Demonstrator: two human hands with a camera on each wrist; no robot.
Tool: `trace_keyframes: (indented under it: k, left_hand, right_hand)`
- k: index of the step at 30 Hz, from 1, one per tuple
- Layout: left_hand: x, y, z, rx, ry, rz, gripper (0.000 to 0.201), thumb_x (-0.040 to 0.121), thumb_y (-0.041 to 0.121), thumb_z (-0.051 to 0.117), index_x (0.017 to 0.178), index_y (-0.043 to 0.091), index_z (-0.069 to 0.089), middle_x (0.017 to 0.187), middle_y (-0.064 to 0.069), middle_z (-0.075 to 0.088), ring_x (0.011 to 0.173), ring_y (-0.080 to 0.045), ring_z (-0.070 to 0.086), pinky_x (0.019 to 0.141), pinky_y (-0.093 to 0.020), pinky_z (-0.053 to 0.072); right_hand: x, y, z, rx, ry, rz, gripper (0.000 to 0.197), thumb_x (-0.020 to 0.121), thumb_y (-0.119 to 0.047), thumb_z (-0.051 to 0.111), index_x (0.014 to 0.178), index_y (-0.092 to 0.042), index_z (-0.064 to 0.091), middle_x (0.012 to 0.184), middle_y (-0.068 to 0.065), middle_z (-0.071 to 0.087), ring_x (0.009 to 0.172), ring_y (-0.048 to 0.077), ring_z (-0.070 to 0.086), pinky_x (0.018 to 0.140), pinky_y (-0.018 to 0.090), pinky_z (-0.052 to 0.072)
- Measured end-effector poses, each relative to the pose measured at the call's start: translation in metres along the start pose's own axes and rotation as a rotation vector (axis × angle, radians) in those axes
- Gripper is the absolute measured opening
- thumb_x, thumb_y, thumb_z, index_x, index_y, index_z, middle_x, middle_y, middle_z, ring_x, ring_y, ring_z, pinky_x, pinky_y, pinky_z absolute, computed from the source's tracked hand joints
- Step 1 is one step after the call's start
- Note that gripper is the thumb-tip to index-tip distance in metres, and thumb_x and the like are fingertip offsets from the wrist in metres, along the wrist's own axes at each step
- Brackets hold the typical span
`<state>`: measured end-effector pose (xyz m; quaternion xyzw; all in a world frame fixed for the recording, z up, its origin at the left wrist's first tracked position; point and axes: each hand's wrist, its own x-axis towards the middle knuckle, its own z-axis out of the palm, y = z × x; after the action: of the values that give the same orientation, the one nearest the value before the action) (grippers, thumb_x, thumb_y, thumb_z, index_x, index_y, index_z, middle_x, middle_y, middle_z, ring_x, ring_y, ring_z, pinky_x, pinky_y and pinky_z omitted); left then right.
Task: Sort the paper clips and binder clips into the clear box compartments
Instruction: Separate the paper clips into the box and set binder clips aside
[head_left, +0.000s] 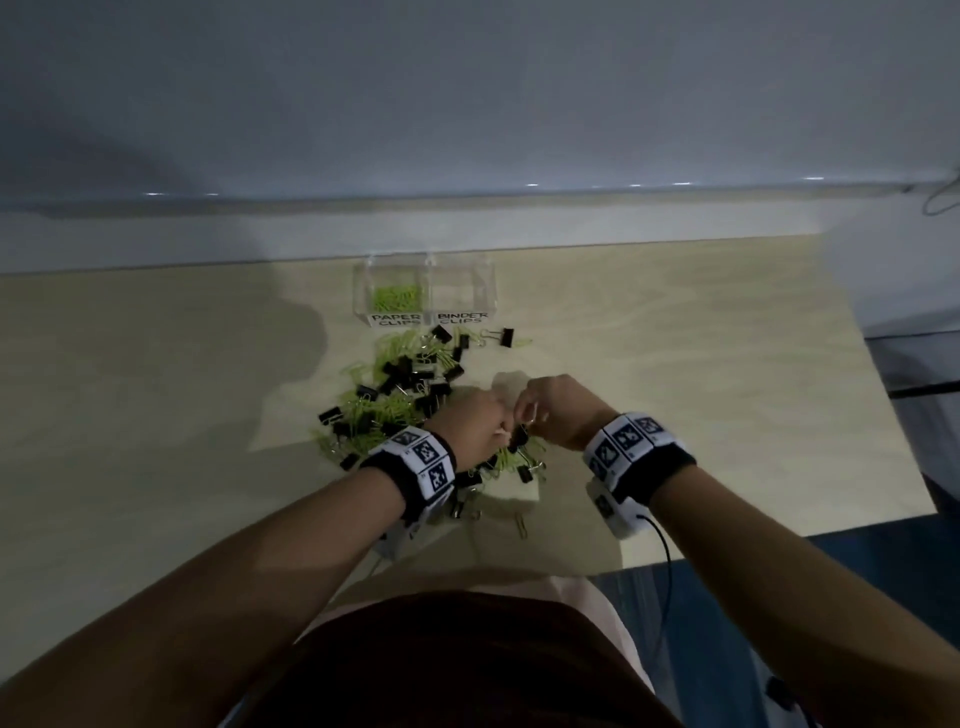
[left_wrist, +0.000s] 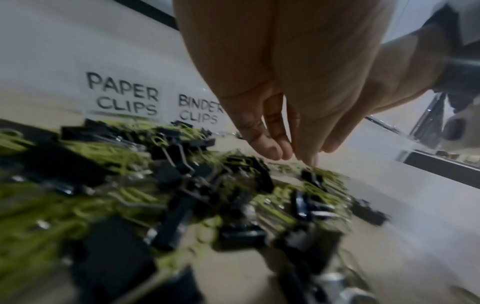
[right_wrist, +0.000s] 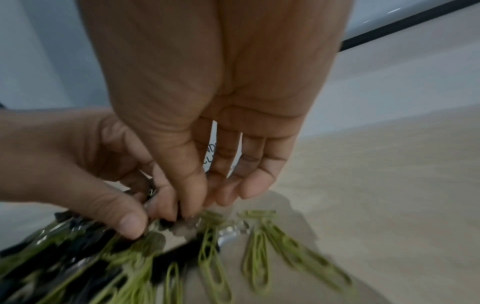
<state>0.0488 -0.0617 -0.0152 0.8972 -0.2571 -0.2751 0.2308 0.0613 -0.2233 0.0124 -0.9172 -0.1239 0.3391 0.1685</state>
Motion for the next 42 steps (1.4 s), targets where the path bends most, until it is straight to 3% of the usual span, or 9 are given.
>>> trace_keyframes:
  k: [6,13,22,26,29,32,35,38,42]
  left_hand:
    - [0.002,0.013,0.021,0.031,0.018,-0.074,0.035,0.085,0.029,0.065,0.114,0.011,0.06,0.115,-0.007,0.054,0.104,-0.025,0.055,0.087,-0.036,0.048]
    - [-0.003,0.008,0.026,-0.041,0.067,-0.122,0.013,0.084,0.022,0.063,0.096,0.018,0.063,0.103,0.002,0.053,0.088,-0.017,0.056,0.071,-0.029,0.046]
    - [-0.007,-0.004,0.022,-0.061,0.198,-0.026,0.003,0.081,0.01,0.059,0.079,0.01,0.057,0.092,0.0,0.055,0.082,-0.018,0.052,0.073,-0.036,0.05]
    - [0.002,-0.001,0.023,0.037,0.073,0.143,0.025,0.085,0.005,0.052,0.108,0.012,0.059,0.115,-0.002,0.055,0.106,-0.019,0.047,0.094,-0.033,0.043]
    - [0.012,0.005,0.021,0.193,-0.129,0.224,0.048,0.082,-0.005,0.05,0.126,0.013,0.055,0.13,-0.002,0.049,0.114,-0.022,0.044,0.1,-0.036,0.041]
    - [0.018,0.007,0.017,0.308,-0.227,0.28,0.045,0.079,-0.007,0.052,0.118,0.013,0.058,0.122,-0.002,0.052,0.108,-0.022,0.044,0.094,-0.039,0.044]
    - [0.018,0.005,0.014,0.312,-0.198,0.264,0.039,0.084,-0.001,0.053,0.12,0.015,0.055,0.125,-0.002,0.05,0.109,-0.022,0.043,0.094,-0.033,0.042]
    - [0.014,0.004,0.01,0.139,-0.109,0.173,0.038,0.087,0.002,0.053,0.12,0.019,0.057,0.119,0.002,0.053,0.103,-0.016,0.049,0.085,-0.026,0.041]
    - [0.003,-0.007,-0.006,-0.176,0.037,0.022,0.017,0.084,0.014,0.065,0.098,0.022,0.061,0.096,0.01,0.052,0.091,-0.011,0.054,0.085,-0.028,0.048]
  right_hand:
    - [-0.011,0.016,0.031,0.026,0.154,-0.095,0.026,0.075,-0.008,0.067,0.101,-0.012,0.066,0.097,0.007,0.053,0.078,0.02,0.049,0.075,0.033,0.047]
    - [-0.007,0.028,0.047,0.089,0.292,-0.124,0.02,0.074,-0.005,0.068,0.092,-0.011,0.067,0.094,0.01,0.055,0.079,0.032,0.061,0.075,0.041,0.053]
    - [-0.002,0.039,0.041,0.69,0.473,0.114,0.015,0.078,-0.019,0.074,0.092,-0.015,0.069,0.107,0.006,0.057,0.082,0.019,0.058,0.067,0.02,0.047]
    - [0.006,0.05,0.023,0.815,0.578,0.252,0.016,0.084,-0.021,0.067,0.086,-0.005,0.068,0.088,0.009,0.067,0.069,0.017,0.061,0.063,0.023,0.048]
    - [0.014,0.069,0.004,0.634,0.619,0.363,0.018,0.081,-0.028,0.069,0.081,-0.01,0.067,0.088,0.005,0.065,0.083,0.021,0.061,0.074,0.029,0.047]
    - [0.014,0.078,-0.005,0.363,0.533,0.385,0.029,0.078,-0.032,0.071,0.1,-0.013,0.064,0.108,0.007,0.054,0.093,0.023,0.056,0.081,0.03,0.045]
    - [0.001,0.063,0.002,0.225,0.432,0.231,0.027,0.076,-0.031,0.073,0.098,-0.021,0.062,0.102,-0.001,0.053,0.084,0.015,0.056,0.081,0.031,0.05]
    - [-0.019,0.038,0.022,0.152,0.17,0.026,0.015,0.073,-0.03,0.075,0.083,-0.03,0.065,0.091,-0.013,0.059,0.079,0.003,0.055,0.081,0.031,0.054]
    - [-0.032,0.017,0.049,-0.037,-0.061,-0.118,0.029,0.074,-0.031,0.074,0.102,-0.03,0.064,0.112,-0.007,0.058,0.094,0.014,0.057,0.083,0.03,0.05]
